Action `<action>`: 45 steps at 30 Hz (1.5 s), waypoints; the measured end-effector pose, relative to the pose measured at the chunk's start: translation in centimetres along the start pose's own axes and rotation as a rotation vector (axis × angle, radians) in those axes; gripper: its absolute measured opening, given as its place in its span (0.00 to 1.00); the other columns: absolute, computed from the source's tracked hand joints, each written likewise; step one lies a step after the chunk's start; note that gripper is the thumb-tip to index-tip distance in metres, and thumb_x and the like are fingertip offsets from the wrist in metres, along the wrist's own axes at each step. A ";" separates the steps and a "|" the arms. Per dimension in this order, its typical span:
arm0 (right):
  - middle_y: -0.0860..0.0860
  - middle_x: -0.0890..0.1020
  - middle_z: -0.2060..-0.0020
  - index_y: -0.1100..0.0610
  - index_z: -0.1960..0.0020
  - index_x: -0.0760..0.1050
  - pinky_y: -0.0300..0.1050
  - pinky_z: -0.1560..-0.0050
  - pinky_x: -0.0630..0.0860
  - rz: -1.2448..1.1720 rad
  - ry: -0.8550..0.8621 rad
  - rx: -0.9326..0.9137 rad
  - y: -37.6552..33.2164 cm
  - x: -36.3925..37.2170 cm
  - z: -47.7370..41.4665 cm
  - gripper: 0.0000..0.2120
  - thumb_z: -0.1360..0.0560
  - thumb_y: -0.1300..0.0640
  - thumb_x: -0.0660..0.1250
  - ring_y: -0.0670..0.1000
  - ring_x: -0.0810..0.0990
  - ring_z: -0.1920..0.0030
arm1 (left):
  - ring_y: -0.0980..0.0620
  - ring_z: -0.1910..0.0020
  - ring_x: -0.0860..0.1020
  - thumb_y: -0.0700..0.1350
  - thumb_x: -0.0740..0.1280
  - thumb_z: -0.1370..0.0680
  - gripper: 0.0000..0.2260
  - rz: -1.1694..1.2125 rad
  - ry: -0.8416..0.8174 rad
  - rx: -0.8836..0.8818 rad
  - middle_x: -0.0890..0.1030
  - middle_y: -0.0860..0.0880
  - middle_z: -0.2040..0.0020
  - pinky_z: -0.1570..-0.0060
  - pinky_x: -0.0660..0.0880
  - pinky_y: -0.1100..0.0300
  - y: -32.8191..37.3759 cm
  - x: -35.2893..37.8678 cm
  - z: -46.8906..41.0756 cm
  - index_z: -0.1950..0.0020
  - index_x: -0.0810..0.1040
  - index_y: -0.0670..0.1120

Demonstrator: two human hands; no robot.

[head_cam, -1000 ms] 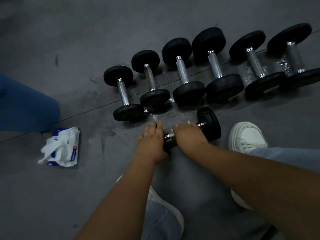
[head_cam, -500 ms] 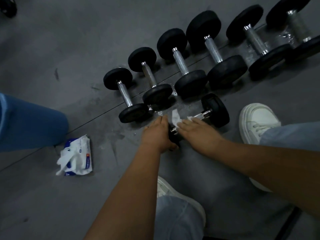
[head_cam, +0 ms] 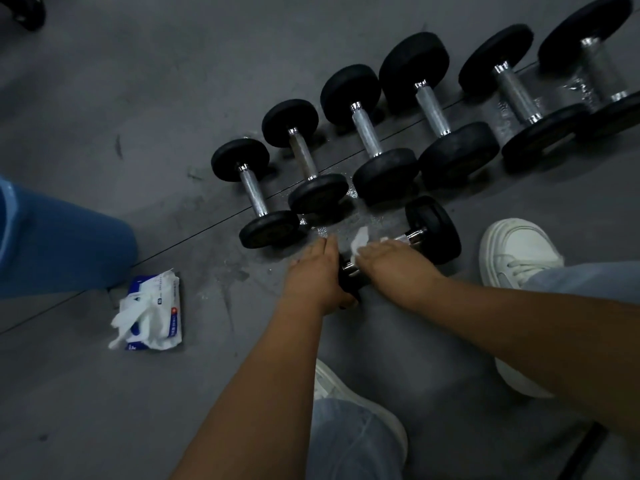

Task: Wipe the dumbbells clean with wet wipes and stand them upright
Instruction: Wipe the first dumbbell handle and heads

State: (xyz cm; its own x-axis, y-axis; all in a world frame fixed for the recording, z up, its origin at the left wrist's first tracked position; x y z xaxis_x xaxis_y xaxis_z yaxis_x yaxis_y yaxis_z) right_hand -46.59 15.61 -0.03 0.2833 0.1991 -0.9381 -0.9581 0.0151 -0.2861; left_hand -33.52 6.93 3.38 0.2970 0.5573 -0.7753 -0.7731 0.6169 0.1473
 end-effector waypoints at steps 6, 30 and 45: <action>0.51 0.81 0.50 0.52 0.46 0.75 0.47 0.47 0.71 0.033 -0.070 0.132 1.9 -0.9 -1.2 0.10 0.20 0.51 0.57 0.55 0.80 0.48 | 0.46 0.24 0.60 0.58 0.79 0.37 0.58 -0.006 -0.009 -0.002 0.56 0.48 0.21 0.30 0.64 0.47 0.1 0.2 0.0 0.20 0.46 0.46; 0.53 0.82 0.51 0.54 0.46 0.75 0.49 0.44 0.69 0.071 -0.051 0.083 1.4 -0.2 -0.7 0.13 0.18 0.50 0.54 0.56 0.79 0.47 | 0.45 0.27 0.65 0.58 0.80 0.40 0.58 -0.043 -0.025 -0.031 0.62 0.47 0.24 0.33 0.68 0.49 0.5 -0.4 0.1 0.20 0.50 0.45; 0.56 0.76 0.35 0.60 0.31 0.70 0.54 0.31 0.67 0.076 -0.067 -0.029 1.7 1.2 0.8 0.19 0.22 0.61 0.60 0.58 0.74 0.36 | 0.46 0.26 0.62 0.58 0.79 0.37 0.57 -0.033 -0.017 -0.058 0.57 0.48 0.22 0.33 0.66 0.50 0.6 -0.4 0.4 0.20 0.47 0.46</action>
State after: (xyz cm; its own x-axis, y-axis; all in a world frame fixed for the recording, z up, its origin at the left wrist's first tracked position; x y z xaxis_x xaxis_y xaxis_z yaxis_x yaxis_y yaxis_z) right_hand -47.92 16.69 -1.49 0.2052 0.2639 -0.9425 -0.9748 -0.0311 -0.2209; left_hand -33.92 7.30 4.07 0.3320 0.5470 -0.7685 -0.7939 0.6020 0.0855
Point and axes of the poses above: each hand's wrist, its own z-axis away from the middle knuckle, its own x-axis out of the palm, y = z × x, the point moved 1 cm from there along -z, towards the middle knuckle
